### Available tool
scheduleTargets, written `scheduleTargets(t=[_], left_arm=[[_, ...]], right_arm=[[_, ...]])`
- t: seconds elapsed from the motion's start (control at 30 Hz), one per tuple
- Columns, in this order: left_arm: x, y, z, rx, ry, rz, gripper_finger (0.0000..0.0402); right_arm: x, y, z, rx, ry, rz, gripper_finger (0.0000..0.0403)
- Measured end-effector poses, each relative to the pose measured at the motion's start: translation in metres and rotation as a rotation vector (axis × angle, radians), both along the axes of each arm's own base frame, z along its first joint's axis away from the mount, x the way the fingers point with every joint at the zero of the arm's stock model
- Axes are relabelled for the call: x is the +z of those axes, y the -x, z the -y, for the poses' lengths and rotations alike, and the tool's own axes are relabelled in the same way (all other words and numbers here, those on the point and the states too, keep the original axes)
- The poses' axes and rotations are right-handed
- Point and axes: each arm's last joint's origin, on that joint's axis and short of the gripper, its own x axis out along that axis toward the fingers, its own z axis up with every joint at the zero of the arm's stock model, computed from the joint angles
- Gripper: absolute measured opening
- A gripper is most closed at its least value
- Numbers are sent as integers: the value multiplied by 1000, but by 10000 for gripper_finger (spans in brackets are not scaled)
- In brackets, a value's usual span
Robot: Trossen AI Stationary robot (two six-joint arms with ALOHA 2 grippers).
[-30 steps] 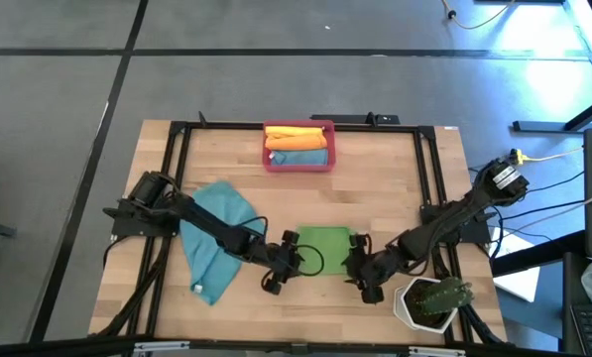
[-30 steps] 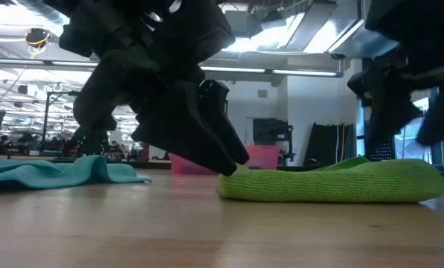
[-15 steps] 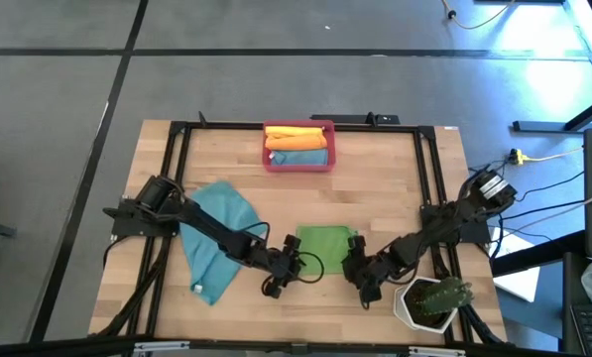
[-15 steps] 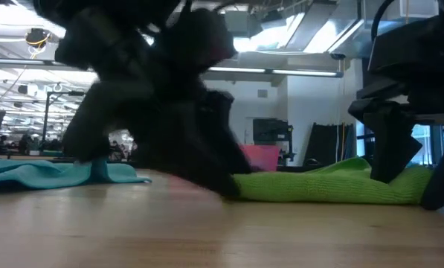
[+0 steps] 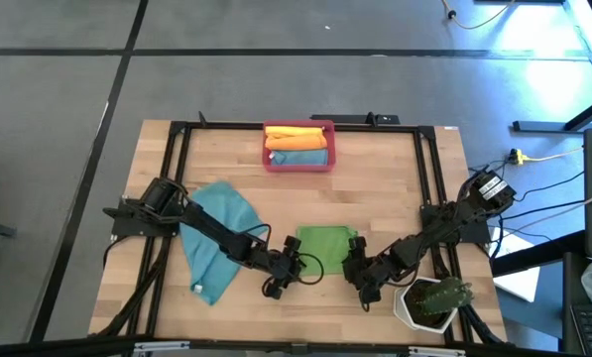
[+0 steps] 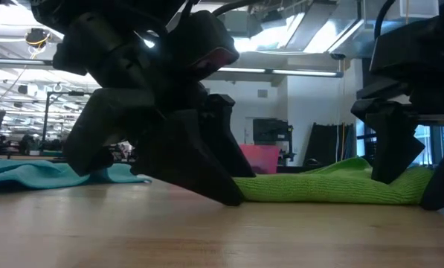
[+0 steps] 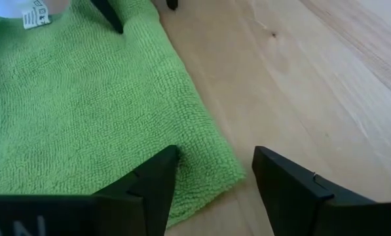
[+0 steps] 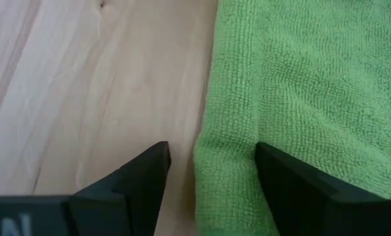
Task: Roll microfiber towels into tight, uniform cylinder then place into a basket
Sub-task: Roll the green microfiber towel
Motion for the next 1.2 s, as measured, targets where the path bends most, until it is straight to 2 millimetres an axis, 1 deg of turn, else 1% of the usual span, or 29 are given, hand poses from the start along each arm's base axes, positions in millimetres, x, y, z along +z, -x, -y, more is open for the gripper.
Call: scheduleTargets(t=[0.2,0.63,0.73,0.9,1.2], left_arm=[[-1,0,-1,1,0,-6,184],[-1,0,-2,-31,-42,-4,174],[-2,0,-2,-30,-45,-5,163],[-4,-1,-3,-43,-66,-7,120],[-5,0,-3,-38,-75,-10,11]], right_arm=[[-1,0,0,-2,5,-3,231],[-2,0,1,-15,29,12,191],[-2,-1,1,-17,29,16,186],[-1,-1,1,-19,30,24,181],[-1,-1,1,-15,31,26,181]])
